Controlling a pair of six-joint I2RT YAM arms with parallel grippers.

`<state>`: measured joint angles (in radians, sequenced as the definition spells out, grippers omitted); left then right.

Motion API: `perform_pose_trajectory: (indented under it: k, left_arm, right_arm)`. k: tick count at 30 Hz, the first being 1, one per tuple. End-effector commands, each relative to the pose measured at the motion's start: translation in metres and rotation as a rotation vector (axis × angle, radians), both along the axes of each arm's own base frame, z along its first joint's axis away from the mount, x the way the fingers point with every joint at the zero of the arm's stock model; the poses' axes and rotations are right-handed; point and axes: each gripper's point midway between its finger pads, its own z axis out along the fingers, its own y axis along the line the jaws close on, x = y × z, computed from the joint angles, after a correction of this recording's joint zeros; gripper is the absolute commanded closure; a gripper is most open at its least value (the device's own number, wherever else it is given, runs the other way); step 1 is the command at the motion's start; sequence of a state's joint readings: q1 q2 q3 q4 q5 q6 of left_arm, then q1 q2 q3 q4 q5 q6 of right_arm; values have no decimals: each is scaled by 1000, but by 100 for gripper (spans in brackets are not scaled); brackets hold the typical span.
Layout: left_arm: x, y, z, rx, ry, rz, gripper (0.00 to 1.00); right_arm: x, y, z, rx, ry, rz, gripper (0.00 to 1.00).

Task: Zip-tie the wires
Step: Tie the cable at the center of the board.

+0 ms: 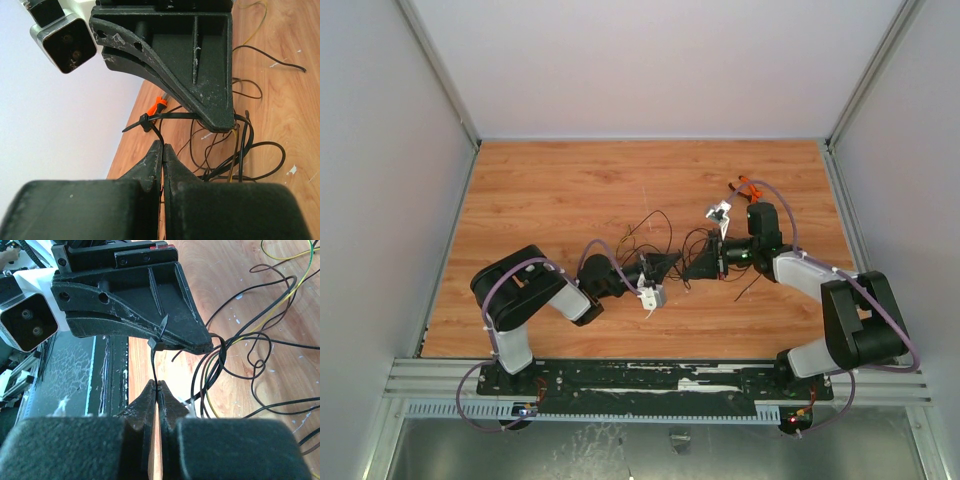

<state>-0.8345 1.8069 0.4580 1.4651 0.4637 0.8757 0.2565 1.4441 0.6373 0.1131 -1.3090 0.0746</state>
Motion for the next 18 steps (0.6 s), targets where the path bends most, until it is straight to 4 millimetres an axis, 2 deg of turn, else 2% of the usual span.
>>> perform_pose_trajectory:
  k: [1, 18]
  left_arm:
    - [-7, -2, 0, 3, -24, -16, 100]
    - [-10, 1, -15, 64, -44, -10, 100]
  right_arm:
    - [12, -2, 5, -9, -21, -29, 100]
    - [20, 0, 12, -21, 34, -48, 100]
